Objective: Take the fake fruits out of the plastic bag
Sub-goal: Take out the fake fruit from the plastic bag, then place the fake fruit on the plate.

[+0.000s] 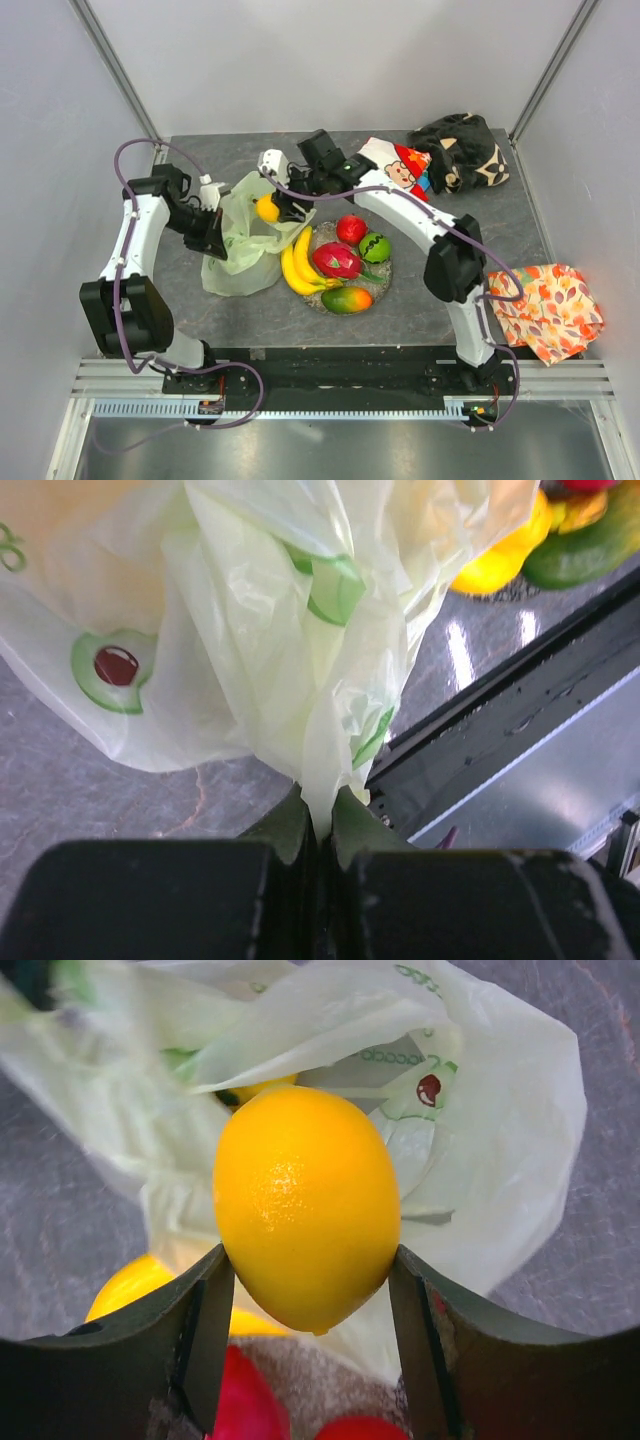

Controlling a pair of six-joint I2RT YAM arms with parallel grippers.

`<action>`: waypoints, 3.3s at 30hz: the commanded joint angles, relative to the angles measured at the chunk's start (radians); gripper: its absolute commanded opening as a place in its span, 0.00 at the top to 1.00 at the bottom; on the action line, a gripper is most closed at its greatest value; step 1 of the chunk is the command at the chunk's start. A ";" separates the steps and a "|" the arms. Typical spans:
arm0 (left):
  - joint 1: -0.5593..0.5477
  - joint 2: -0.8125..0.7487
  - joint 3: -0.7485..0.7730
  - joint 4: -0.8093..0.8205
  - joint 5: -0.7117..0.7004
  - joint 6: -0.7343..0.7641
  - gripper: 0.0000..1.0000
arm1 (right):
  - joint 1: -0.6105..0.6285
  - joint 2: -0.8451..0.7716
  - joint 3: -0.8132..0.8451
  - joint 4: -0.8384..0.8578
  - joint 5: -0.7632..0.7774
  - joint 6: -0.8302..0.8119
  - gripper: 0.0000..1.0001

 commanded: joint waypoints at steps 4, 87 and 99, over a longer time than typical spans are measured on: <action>0.002 0.071 0.114 0.093 0.087 -0.112 0.98 | -0.031 -0.129 -0.043 -0.235 -0.156 -0.233 0.51; 0.068 0.090 0.153 0.209 0.085 -0.212 0.98 | -0.070 0.111 0.133 -0.590 0.284 -1.497 0.20; 0.070 0.082 0.168 0.184 0.121 -0.195 0.98 | -0.116 0.031 0.222 -0.456 0.291 -1.307 0.20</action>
